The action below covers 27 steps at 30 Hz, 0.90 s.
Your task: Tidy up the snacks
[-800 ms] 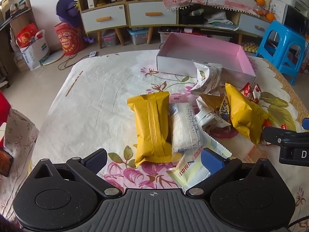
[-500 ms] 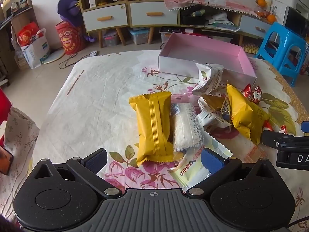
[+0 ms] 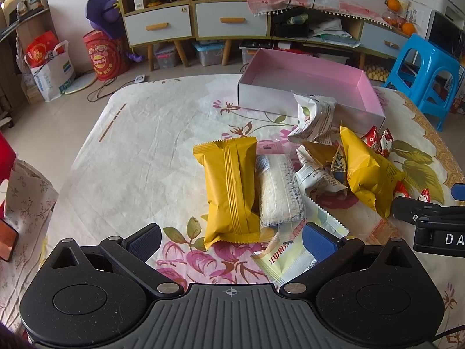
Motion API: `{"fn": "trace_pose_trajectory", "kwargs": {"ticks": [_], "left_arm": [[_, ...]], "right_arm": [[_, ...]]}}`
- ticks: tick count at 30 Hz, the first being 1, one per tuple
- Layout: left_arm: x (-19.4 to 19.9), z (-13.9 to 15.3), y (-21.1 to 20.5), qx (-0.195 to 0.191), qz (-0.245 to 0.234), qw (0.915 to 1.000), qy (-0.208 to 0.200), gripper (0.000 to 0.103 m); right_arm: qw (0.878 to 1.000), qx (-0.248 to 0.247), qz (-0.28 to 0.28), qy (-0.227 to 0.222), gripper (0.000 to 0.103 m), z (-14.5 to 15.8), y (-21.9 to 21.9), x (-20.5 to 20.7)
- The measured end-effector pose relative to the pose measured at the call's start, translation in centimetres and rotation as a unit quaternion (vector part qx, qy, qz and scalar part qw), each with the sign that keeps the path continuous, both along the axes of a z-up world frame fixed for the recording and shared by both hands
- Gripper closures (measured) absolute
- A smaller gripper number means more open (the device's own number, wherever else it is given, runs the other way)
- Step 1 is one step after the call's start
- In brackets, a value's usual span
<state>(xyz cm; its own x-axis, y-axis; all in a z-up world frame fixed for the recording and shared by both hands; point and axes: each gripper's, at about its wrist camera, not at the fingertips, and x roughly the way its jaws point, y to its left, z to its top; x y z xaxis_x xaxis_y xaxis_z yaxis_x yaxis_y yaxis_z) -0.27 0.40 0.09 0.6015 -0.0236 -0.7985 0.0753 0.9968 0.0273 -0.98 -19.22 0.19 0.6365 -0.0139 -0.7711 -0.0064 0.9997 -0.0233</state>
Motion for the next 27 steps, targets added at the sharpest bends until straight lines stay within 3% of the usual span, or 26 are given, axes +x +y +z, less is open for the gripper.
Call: {"fn": "trace_pose_trajectory", "kwargs": {"ticks": [27], "left_arm": [[-0.17,-0.03,-0.11,-0.001,0.001,1.0000,0.001,0.000]], "right_arm": [[1.000,-0.006,0.000,0.002,0.007,-0.10,0.12,-0.05]]}}
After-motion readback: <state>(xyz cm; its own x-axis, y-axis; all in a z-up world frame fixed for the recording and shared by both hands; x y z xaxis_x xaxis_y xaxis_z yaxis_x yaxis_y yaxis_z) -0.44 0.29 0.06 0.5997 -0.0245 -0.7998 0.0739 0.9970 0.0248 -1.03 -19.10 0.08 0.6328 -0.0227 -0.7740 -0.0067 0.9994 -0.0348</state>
